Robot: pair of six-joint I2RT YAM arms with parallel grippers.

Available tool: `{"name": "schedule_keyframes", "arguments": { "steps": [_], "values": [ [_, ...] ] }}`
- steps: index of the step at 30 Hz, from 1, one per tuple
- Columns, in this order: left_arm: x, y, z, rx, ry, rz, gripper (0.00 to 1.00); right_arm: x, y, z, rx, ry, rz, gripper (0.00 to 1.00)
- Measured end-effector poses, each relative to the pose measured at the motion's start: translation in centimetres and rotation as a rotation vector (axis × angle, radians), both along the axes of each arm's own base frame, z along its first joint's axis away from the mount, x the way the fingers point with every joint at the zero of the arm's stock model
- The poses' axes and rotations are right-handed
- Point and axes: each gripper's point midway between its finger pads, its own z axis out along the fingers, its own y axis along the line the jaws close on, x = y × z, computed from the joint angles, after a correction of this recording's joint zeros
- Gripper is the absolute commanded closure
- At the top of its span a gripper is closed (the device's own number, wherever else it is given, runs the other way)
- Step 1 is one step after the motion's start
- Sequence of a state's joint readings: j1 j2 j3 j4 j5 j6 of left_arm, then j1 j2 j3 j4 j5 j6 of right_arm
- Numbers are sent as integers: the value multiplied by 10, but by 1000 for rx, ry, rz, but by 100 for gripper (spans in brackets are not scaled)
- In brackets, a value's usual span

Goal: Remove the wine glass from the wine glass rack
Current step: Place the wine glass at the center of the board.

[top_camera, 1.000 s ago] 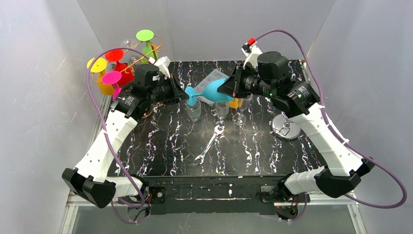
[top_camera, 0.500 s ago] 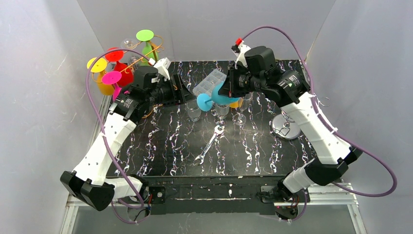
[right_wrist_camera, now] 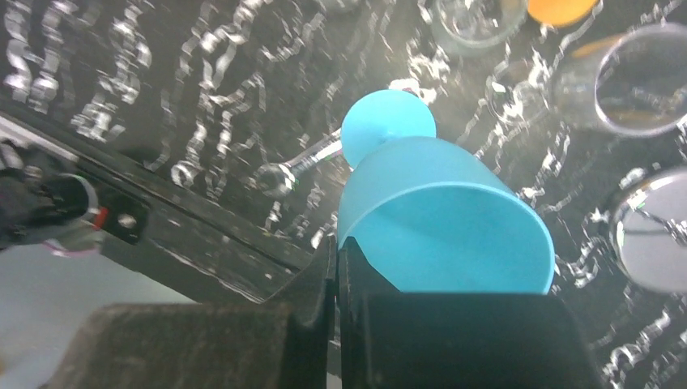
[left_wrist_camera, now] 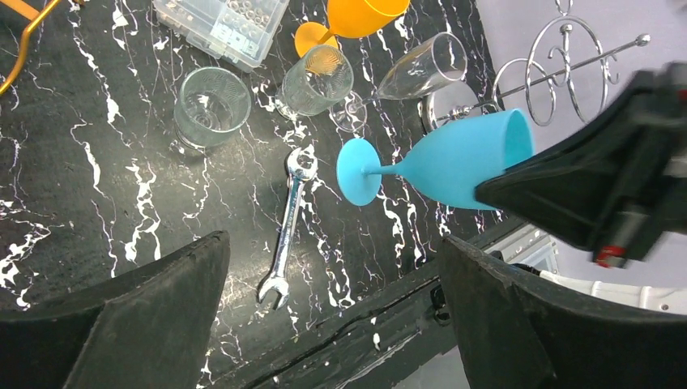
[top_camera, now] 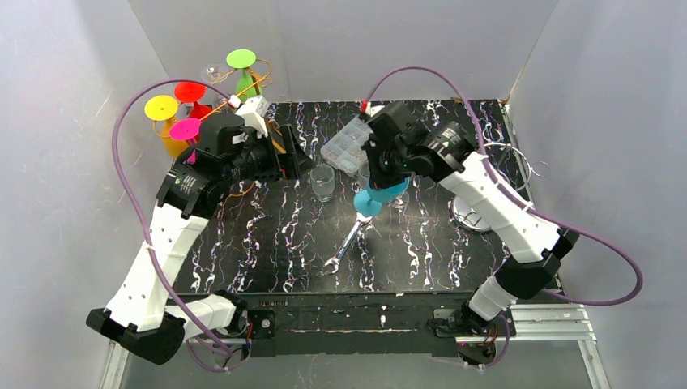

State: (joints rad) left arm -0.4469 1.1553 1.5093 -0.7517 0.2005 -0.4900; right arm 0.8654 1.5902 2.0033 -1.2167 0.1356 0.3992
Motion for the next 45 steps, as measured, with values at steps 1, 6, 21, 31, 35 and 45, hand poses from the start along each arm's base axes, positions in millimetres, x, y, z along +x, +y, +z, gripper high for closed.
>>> {"name": "schedule_keyframes", "arguments": {
  "steps": [1, 6, 21, 31, 35, 45],
  "values": [
    [-2, 1, 3, 0, -7, 0, 2, -4, -3, -9, -35, 11, 3, 99],
    [-6, 4, 6, 5, -10, -2, 2, -15, -30, -69, -218, 92, -19, 99],
    [-10, 9, 2, 30, 9, 4, 2, -7, -42, -135, -325, 107, -52, 99],
    [-8, 9, 6, 34, 10, 9, 2, 9, -40, -137, -295, 71, -66, 95],
    [-9, 9, 6, 35, 12, 10, 2, 12, -39, -139, -289, 71, -64, 94],
    [-9, 10, 6, 40, 14, 14, 2, 8, -39, -151, -292, 96, -38, 77]
  ]
}}
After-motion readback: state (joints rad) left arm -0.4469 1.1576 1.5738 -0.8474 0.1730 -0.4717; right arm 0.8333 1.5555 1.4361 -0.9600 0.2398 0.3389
